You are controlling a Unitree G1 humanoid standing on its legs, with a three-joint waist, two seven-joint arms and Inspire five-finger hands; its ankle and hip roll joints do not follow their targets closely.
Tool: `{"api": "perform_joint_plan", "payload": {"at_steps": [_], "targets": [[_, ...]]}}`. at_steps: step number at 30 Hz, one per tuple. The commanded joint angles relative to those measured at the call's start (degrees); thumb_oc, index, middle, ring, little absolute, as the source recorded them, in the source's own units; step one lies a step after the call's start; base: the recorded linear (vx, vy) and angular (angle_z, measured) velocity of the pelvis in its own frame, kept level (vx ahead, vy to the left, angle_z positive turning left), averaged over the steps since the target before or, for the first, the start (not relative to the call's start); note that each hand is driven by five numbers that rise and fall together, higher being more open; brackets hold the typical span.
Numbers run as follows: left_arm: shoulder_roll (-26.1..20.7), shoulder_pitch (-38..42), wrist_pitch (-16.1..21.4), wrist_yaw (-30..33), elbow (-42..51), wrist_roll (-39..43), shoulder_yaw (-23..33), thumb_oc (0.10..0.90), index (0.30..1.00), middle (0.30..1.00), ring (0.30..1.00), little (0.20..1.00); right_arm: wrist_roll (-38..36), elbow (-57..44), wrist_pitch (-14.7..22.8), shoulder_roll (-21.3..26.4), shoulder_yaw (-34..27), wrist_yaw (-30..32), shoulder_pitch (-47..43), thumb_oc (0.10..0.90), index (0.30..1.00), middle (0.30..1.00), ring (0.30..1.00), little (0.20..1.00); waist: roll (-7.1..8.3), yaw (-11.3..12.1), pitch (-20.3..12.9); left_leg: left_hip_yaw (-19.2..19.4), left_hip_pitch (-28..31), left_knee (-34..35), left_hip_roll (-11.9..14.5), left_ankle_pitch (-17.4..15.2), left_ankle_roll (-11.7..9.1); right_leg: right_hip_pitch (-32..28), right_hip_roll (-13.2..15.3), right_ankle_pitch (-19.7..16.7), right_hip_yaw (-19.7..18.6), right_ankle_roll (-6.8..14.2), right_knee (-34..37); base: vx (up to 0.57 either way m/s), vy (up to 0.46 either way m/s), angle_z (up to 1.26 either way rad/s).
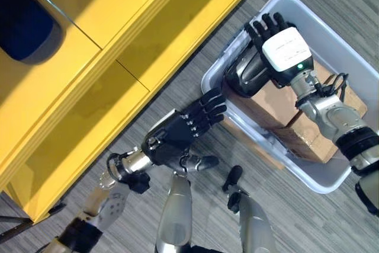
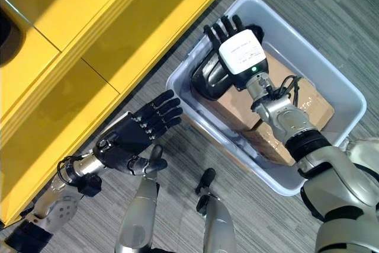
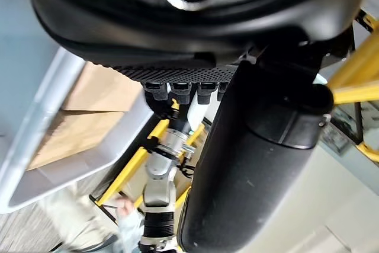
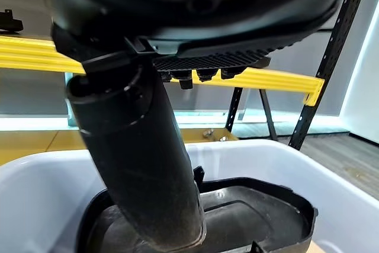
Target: Move parts from the plastic box to the shelf.
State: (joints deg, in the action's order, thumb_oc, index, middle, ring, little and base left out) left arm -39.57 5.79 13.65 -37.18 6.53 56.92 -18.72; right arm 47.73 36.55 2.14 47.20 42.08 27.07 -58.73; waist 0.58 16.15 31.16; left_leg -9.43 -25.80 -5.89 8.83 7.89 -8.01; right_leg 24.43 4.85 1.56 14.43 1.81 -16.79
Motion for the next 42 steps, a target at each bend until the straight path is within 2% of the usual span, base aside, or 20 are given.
{"api": "perform_joint_plan", "payload": {"at_steps": [1, 14, 17, 21, 22, 24, 27, 28, 32, 36, 39, 40, 42], "targets": [[-0.63, 0.43, 3.56, -5.32, 7.13, -1.29, 1.93, 0.900, 1.000, 1.000, 1.000, 1.000, -1.33, -0.70, -5.73, 3.88, 0.88, 4.56, -6.57, 0.900, 1.000, 1.000, 1.000, 1.000, 0.90, 0.90, -1.36, -1.26, -2.61, 0.49, -4.13, -0.30, 4.40, -2.32, -4.18, 5.69, 1.97, -1.49, -4.65, 0.00, -0.095, 0.04], [-1.89, 1.24, 2.29, -5.04, 7.26, -1.65, 2.59, 0.900, 1.000, 1.000, 1.000, 1.000, -6.98, 6.51, -9.85, 3.71, 2.24, 1.00, -6.76, 0.900, 1.000, 1.000, 1.000, 1.000, 0.56, 0.93, -1.36, -1.18, -6.50, -0.72, -4.02, 0.17, 4.40, 1.10, -4.59, 5.72, 2.62, -1.53, -6.75, -0.01, -0.048, 0.00], [-2.18, 1.05, 2.45, -5.13, 7.18, -2.27, 3.08, 0.900, 1.000, 1.000, 1.000, 1.000, -9.23, 10.58, -11.06, 3.49, 1.98, 0.29, -7.49, 0.900, 1.000, 1.000, 1.000, 1.000, -0.54, 0.90, -1.36, -1.22, -8.19, -1.00, -4.05, 0.69, 4.32, 3.19, -4.58, 6.23, 2.79, -1.80, -8.70, -0.03, -0.067, -0.01], [-2.39, 1.36, 2.34, -5.64, 6.90, -1.42, 3.42, 0.900, 1.000, 1.000, 1.000, 1.000, -9.48, 12.61, -11.21, 2.94, 2.14, -0.64, -8.09, 0.900, 1.000, 1.000, 1.000, 1.000, -1.29, 0.98, -1.36, -1.18, -8.90, -1.50, -4.05, 0.75, 4.39, 4.29, -4.50, 6.93, 2.86, -2.04, -10.44, 0.00, -0.046, -0.02], [-2.25, 1.10, 2.13, -5.56, 6.89, -1.52, 3.41, 0.900, 1.000, 1.000, 1.000, 1.000, -9.30, 13.07, -11.39, 2.64, 2.45, -0.74, -7.83, 0.900, 1.000, 1.000, 1.000, 1.000, -1.15, 0.85, -1.36, -0.93, -7.90, -1.64, -4.34, -0.56, 4.30, 3.70, -4.14, 8.23, 2.24, -1.65, -11.12, 0.05, -0.079, -0.03], [-1.97, 0.69, 1.51, -6.31, 6.94, -1.67, 3.77, 0.900, 1.000, 1.000, 1.000, 1.000, -9.68, 14.15, -11.20, 2.46, 2.94, -0.07, -7.69, 0.900, 1.000, 1.000, 1.000, 1.000, -1.87, 0.82, -1.36, -0.98, -8.54, -2.63, -4.40, -0.77, 4.43, 4.76, -3.90, 8.93, 2.12, -1.88, -13.01, 0.01, -0.075, -0.02], [-1.90, 0.11, 1.41, -6.85, 7.04, -1.45, 4.08, 0.900, 1.000, 1.000, 1.000, 1.000, -9.88, 14.18, -10.72, 2.53, 2.46, 1.10, -7.32, 0.900, 1.000, 1.000, 1.000, 1.000, -2.25, 0.65, -1.36, -0.92, -8.86, -3.16, -4.46, -0.89, 4.44, 5.21, -3.86, 9.17, 2.00, -1.98, -13.60, -0.04, -0.017, -0.01], [-1.78, 0.11, 1.34, -7.14, 7.18, -1.44, 4.39, 0.900, 1.000, 1.000, 1.000, 1.000, -9.85, 13.92, -10.91, 2.71, 1.93, 1.95, -7.11, 0.900, 1.000, 1.000, 1.000, 1.000, -2.83, 0.64, -1.36, -1.12, -10.07, -3.34, -4.12, 0.44, 4.48, 6.21, -4.27, 8.05, 2.44, -2.50, -13.40, -0.09, 0.005, -0.01], [-1.26, -0.44, 1.55, -8.05, 7.34, -1.22, 4.33, 0.900, 1.000, 1.000, 1.000, 1.000, -12.13, 13.19, -9.53, 2.51, -0.31, 5.12, -5.11, 0.900, 1.000, 1.000, 1.000, 1.000, -3.28, -0.20, -1.36, -0.71, -9.59, -3.43, -3.89, 0.36, 4.42, 6.06, -4.65, 7.96, 1.54, -2.51, -13.02, -0.04, 0.009, -0.03], [0.00, -1.44, 1.67, -7.84, 8.41, -1.43, 4.17, 0.900, 1.000, 1.000, 1.000, 1.000, -15.96, 8.17, -4.37, 1.73, -6.47, 8.39, 0.91, 0.900, 1.000, 1.000, 1.000, 1.000, -3.46, -2.32, -1.36, 0.31, -7.45, -2.81, -3.23, -0.06, 4.26, 4.73, -5.02, 7.38, -0.33, -2.26, -10.90, -0.04, 0.045, -0.08], [0.99, -1.38, 1.62, -7.70, 8.72, -1.82, 3.88, 0.900, 1.000, 1.000, 1.000, 1.000, -17.59, 4.86, -3.00, 0.65, -9.47, 9.30, 3.78, 0.900, 1.000, 1.000, 1.000, 1.000, -3.57, -3.38, -1.36, 0.94, -6.14, -2.48, -2.96, -0.37, 4.23, 3.93, -5.05, 7.08, -1.21, -2.15, -9.79, -0.05, 0.075, -0.23], [2.07, -0.63, 2.01, -6.83, 8.63, -2.06, 3.12, 0.900, 1.000, 1.000, 1.000, 1.000, -17.84, 1.21, -2.30, -1.09, -12.66, 9.25, 6.60, 0.900, 1.000, 1.000, 1.000, 1.000, -3.78, -4.86, -1.36, 1.72, -4.47, -2.22, -2.69, -0.74, 4.26, 3.00, -5.00, 6.83, -2.33, -1.98, -8.88, -0.05, 0.109, -0.17], [2.66, -0.15, 2.30, -6.58, 8.63, -1.83, 2.74, 0.900, 1.000, 1.000, 1.000, 1.000, -18.03, -0.97, -1.36, -1.88, -14.47, 9.90, 8.45, 0.900, 1.000, 1.000, 1.000, 1.000, -3.97, -5.73, -1.36, 2.31, -3.28, -1.89, -2.56, -0.94, 4.28, 2.22, -4.92, 6.62, -3.06, -1.90, -8.05, -0.06, 0.116, -0.13]]}}
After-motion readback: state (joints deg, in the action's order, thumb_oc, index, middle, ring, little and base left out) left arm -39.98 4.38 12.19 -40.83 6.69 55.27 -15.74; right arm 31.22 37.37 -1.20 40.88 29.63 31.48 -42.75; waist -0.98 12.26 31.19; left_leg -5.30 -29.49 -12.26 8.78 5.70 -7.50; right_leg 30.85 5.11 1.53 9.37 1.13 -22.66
